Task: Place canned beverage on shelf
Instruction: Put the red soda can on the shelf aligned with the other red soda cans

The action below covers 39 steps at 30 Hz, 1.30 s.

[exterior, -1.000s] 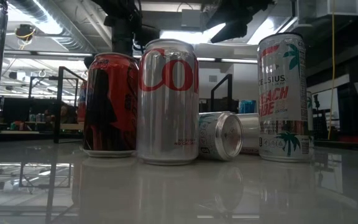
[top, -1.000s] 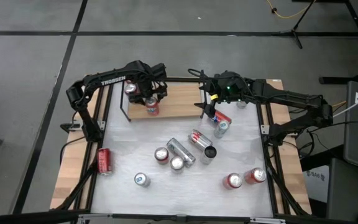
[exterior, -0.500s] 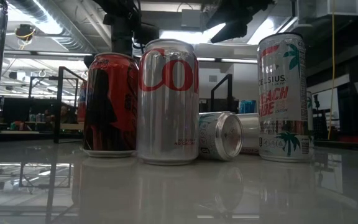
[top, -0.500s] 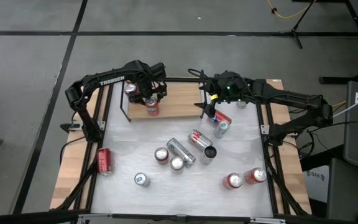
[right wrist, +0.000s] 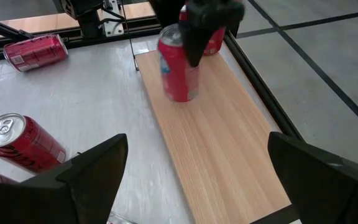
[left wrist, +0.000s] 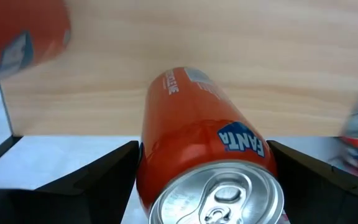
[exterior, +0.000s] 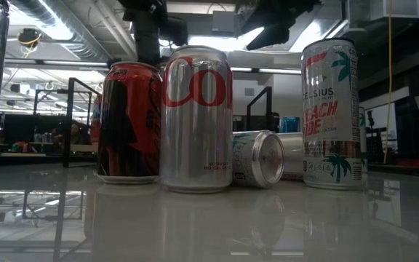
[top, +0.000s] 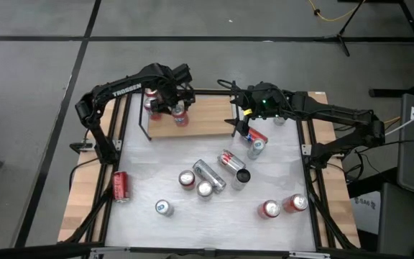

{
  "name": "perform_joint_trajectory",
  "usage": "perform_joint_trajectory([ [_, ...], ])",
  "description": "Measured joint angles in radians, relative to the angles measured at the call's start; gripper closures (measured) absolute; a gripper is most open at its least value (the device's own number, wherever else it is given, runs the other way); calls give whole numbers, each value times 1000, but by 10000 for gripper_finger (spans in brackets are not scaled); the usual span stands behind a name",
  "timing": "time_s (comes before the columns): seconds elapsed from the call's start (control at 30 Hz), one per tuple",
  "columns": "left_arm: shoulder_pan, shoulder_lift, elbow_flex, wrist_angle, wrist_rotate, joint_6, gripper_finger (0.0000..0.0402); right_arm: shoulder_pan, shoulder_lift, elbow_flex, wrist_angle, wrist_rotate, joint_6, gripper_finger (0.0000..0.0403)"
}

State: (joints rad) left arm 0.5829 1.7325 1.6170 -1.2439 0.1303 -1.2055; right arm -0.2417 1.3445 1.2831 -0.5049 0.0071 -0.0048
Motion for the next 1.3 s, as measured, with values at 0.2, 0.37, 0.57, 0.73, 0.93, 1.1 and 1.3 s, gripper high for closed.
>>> perform_joint_trajectory([
  [0.2,-1,-1,25,-2,-36,12,71,0,0,0,0,0,0,24],
  [0.37,-3,-1,25,-2,-44,13,71,0,0,0,0,0,0,24],
  [0.57,-4,-1,25,-2,-75,14,72,0,0,0,0,0,0,24],
  [0.73,-21,4,25,1,-109,14,72,0,0,0,0,0,0,24],
  [0.93,-32,13,25,0,-119,14,72,0,0,0,0,0,0,24],
  [1.1,-39,46,25,3,-120,14,72,0,0,0,0,0,0,24],
  [1.3,-43,89,25,5,-112,49,72,0,0,0,0,0,0,24],
])
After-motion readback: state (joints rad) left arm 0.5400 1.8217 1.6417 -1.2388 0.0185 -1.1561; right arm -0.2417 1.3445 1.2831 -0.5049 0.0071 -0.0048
